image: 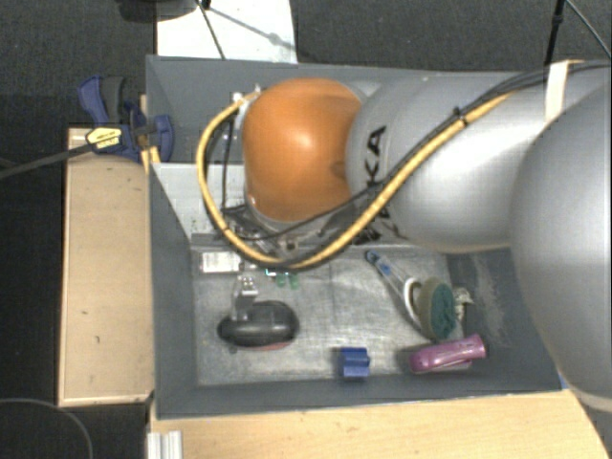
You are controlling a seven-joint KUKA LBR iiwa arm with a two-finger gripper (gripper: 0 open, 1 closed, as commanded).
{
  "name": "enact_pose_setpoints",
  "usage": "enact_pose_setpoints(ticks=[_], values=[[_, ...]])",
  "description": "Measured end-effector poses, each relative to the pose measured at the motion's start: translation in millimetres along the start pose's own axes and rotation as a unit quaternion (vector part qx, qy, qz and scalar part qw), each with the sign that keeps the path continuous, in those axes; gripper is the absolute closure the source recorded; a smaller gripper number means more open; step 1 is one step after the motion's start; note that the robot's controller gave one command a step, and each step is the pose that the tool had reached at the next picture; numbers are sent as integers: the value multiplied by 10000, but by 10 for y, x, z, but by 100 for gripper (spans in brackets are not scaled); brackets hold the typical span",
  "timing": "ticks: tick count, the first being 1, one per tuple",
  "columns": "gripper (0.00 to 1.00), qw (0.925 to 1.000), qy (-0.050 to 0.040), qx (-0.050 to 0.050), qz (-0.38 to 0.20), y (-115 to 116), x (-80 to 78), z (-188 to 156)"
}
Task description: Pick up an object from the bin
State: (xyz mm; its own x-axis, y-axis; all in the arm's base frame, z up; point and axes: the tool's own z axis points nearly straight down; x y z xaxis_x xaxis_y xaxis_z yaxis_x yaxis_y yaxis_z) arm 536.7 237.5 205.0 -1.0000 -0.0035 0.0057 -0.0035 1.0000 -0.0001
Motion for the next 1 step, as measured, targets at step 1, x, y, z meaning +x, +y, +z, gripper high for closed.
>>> enact_pose_setpoints(ticks=[1], values=[[0, 9998, 10, 13, -186, -232, 378, 1239]])
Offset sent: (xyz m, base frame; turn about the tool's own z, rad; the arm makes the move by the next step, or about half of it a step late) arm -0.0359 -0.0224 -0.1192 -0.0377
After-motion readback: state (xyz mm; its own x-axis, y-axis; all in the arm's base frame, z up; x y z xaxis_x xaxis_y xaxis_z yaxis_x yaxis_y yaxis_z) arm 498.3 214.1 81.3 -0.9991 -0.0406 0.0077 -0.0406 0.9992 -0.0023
